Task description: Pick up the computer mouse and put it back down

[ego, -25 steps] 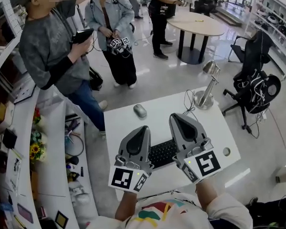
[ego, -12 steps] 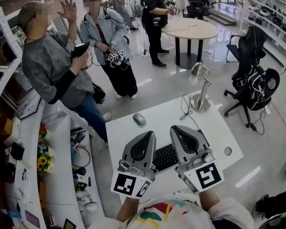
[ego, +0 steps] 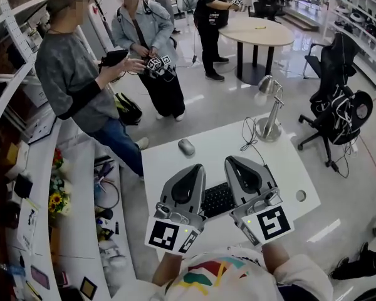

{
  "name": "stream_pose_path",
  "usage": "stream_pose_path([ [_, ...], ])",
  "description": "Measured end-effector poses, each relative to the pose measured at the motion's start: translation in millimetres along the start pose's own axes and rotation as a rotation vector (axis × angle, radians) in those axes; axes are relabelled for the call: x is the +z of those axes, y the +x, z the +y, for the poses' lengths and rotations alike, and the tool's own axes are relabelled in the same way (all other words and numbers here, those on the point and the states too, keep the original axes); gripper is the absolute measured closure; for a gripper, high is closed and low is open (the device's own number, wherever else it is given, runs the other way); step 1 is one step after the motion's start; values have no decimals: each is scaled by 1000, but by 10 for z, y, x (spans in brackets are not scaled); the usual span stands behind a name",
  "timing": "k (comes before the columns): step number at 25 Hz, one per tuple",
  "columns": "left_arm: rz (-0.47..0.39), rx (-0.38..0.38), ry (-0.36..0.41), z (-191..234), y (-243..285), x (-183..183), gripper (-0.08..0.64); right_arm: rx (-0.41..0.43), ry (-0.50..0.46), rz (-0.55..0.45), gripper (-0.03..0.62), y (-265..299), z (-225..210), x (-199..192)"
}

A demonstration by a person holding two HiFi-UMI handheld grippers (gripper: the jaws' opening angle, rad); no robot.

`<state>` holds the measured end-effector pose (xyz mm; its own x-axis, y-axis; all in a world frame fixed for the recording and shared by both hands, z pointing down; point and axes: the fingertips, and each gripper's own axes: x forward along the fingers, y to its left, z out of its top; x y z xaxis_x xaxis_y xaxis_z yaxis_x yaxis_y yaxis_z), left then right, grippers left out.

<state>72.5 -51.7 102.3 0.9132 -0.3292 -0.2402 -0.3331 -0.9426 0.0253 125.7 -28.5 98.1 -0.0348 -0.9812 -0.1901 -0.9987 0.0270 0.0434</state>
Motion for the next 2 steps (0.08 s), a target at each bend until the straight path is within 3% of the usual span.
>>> stream_pose_path([
  [2, 3, 4, -3, 75, -13, 4, 514, 9, 2, 8, 580, 79, 44, -26],
])
